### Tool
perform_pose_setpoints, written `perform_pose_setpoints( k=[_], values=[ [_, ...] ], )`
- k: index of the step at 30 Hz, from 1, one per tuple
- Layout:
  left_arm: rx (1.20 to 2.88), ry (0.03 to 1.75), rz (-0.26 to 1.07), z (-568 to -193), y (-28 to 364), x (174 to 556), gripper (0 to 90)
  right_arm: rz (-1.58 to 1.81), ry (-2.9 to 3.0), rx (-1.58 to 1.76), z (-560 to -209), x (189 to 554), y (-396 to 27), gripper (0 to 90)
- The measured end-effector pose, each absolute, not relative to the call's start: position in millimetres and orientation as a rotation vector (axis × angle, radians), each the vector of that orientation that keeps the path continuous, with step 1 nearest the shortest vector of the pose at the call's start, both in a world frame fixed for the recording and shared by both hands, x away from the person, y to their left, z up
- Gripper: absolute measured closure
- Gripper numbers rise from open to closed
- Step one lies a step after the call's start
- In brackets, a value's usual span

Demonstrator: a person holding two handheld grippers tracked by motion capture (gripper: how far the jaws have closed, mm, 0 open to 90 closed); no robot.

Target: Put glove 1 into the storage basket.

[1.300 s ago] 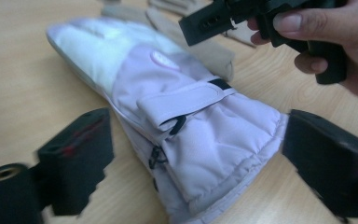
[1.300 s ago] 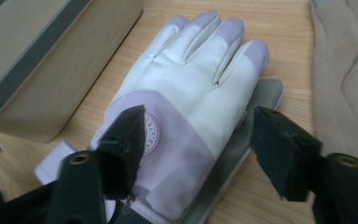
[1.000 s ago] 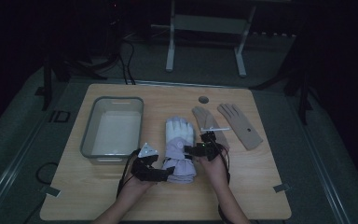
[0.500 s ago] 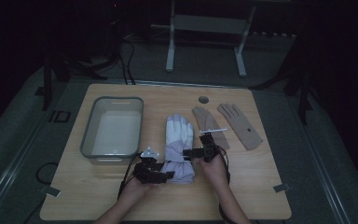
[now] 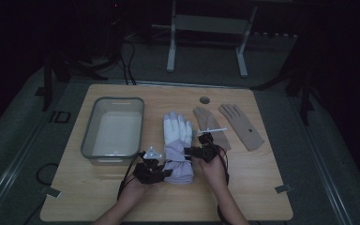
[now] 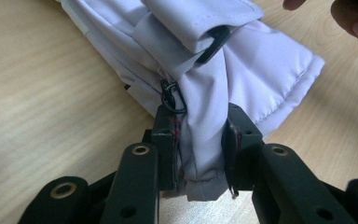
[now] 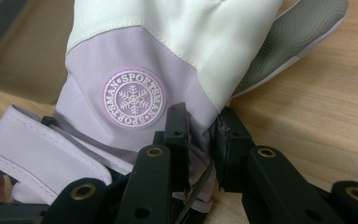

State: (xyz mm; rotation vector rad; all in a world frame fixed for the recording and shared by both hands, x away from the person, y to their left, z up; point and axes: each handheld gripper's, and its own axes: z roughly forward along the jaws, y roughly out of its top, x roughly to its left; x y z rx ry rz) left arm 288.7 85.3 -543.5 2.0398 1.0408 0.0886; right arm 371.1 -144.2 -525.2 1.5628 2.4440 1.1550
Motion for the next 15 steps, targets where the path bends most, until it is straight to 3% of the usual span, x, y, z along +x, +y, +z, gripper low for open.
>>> perform_pose_setpoints(
  k=[15],
  values=[
    [1.995,1.006,0.136,-500.4,98.0,298.0,70.5,1.242,2.39,1.471,-473.6,377.1,-137.7,77.2]
  ],
)
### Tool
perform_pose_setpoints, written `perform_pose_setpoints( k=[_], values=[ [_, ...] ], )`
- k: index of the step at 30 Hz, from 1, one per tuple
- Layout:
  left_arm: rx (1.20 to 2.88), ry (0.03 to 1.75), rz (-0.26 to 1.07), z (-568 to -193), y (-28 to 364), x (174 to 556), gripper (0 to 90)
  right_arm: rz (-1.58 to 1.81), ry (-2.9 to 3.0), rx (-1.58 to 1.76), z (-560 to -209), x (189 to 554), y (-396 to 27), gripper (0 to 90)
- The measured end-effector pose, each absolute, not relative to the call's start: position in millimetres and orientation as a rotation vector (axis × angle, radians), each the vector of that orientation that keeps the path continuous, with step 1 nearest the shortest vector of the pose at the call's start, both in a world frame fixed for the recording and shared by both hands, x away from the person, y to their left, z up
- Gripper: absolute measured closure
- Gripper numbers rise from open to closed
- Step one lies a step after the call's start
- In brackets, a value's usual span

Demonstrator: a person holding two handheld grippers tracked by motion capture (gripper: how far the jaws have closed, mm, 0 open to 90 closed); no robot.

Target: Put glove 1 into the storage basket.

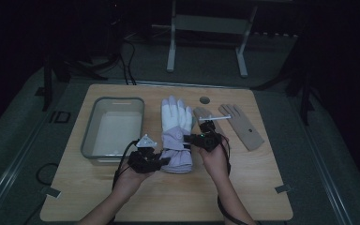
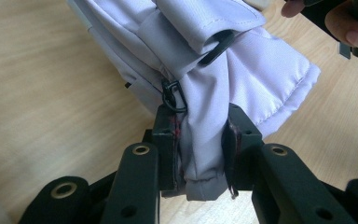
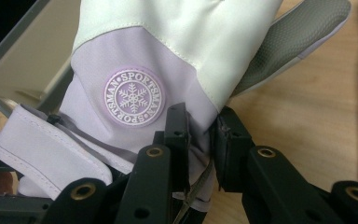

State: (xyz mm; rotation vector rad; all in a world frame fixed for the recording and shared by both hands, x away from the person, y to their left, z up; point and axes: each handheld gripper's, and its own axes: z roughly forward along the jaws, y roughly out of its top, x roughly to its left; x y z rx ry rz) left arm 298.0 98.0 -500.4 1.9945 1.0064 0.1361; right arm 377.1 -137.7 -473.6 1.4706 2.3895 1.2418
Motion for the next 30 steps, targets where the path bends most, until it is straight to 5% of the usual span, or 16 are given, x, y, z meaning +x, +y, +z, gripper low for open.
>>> perform_pose_setpoints(
  k=[30],
  values=[
    [1.924,1.073,0.298,-433.8,183.1,311.7,70.8,1.288,2.421,1.245,-398.4,408.9,-46.6,77.1]
  ],
)
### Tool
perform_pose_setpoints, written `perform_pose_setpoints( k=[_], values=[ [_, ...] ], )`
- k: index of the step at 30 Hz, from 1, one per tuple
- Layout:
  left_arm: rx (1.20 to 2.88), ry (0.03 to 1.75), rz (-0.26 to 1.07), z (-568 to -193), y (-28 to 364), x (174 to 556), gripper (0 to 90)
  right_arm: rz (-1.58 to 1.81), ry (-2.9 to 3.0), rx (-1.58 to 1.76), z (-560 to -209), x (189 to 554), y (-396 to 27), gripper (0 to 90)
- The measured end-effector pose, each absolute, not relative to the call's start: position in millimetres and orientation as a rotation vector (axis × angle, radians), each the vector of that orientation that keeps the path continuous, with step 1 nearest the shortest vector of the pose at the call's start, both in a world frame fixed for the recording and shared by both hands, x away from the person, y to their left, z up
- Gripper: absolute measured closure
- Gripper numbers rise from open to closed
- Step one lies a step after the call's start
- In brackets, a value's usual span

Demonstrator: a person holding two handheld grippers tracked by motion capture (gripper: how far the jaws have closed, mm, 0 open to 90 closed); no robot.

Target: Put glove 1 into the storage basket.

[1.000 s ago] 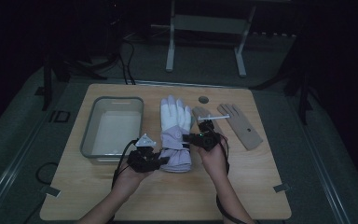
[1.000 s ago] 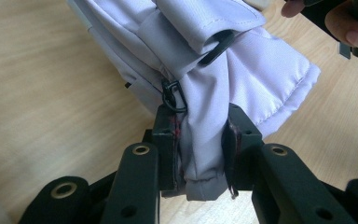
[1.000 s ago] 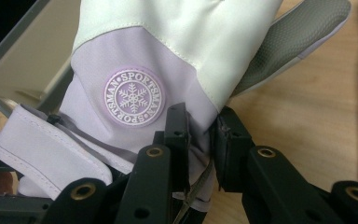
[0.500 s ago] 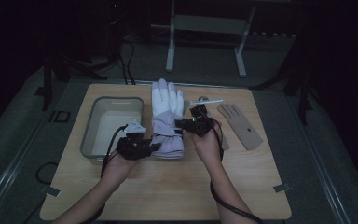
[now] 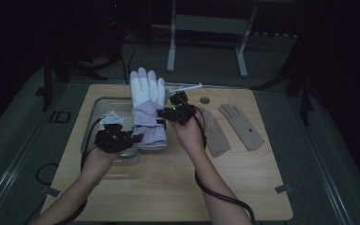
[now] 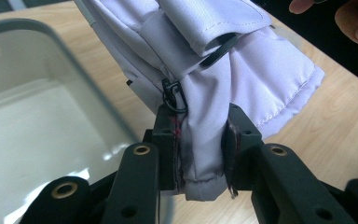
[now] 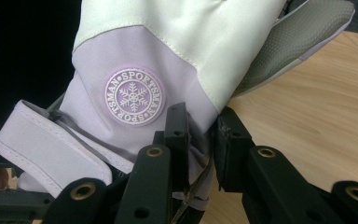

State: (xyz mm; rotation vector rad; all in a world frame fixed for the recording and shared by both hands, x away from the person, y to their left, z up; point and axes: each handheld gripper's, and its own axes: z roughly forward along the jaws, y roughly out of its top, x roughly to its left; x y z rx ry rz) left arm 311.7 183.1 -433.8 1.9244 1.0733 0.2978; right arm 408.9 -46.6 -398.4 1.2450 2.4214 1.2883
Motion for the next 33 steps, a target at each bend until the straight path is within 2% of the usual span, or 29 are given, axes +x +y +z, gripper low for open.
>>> perform_pose_setpoints(
  k=[22,33],
  values=[
    [1.903,1.218,0.347,-440.3,277.9,301.2,70.9,1.263,2.56,1.103,-408.4,424.1,66.6,76.9],
    [1.92,1.272,0.322,-461.5,293.5,312.0,70.8,1.211,2.575,1.109,-432.0,433.5,93.3,77.0]
  ],
)
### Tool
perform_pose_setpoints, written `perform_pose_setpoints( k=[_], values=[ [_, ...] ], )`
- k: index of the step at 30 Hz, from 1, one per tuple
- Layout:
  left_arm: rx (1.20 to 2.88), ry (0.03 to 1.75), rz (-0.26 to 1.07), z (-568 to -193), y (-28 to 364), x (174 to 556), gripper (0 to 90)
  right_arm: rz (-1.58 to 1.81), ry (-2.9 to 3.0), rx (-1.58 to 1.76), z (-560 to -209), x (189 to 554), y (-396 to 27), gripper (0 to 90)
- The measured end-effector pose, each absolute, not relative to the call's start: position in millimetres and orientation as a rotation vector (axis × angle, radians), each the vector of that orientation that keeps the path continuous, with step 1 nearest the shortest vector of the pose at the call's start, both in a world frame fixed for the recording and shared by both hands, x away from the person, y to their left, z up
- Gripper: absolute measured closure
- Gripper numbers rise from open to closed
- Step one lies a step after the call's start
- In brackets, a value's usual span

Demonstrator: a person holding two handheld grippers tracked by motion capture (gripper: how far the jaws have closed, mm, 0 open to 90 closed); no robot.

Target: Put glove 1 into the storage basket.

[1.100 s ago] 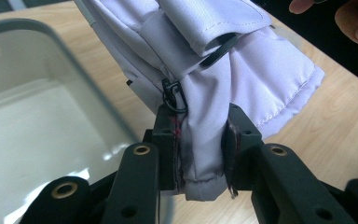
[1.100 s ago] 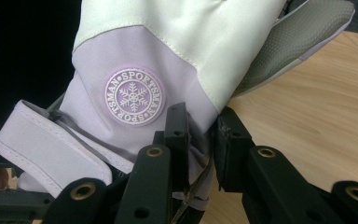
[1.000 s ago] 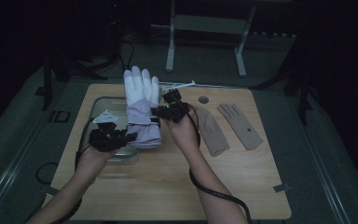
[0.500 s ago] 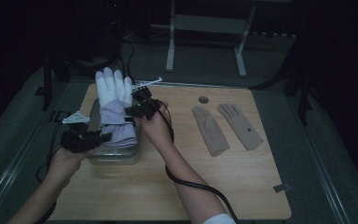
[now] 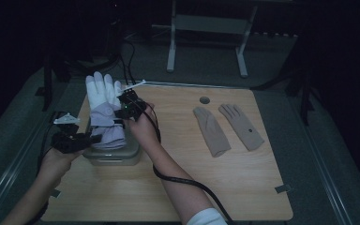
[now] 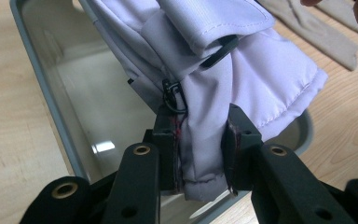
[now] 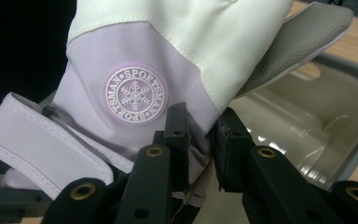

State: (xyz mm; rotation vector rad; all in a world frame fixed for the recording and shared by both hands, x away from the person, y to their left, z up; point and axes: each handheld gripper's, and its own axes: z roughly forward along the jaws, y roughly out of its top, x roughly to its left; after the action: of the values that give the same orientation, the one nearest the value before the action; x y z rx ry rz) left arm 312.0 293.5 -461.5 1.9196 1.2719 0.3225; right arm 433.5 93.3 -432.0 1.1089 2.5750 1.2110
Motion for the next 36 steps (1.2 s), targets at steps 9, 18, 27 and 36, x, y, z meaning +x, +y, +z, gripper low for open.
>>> perform_pose_setpoints(
  k=[9,18,27,36],
  values=[
    [1.961,1.284,0.214,-487.0,287.5,323.2,69.7,1.154,2.608,1.208,-467.6,439.3,84.7,77.1],
    [2.015,1.273,0.205,-495.7,282.4,322.6,54.2,1.111,2.648,1.261,-488.4,439.9,85.4,77.6],
    [1.886,1.314,0.3,-498.0,283.1,315.4,38.2,0.956,2.664,1.166,-493.6,436.4,94.9,76.6],
    [1.843,1.298,0.381,-494.5,272.2,310.0,34.5,0.854,2.669,1.134,-495.3,436.5,94.6,72.4]
  ],
)
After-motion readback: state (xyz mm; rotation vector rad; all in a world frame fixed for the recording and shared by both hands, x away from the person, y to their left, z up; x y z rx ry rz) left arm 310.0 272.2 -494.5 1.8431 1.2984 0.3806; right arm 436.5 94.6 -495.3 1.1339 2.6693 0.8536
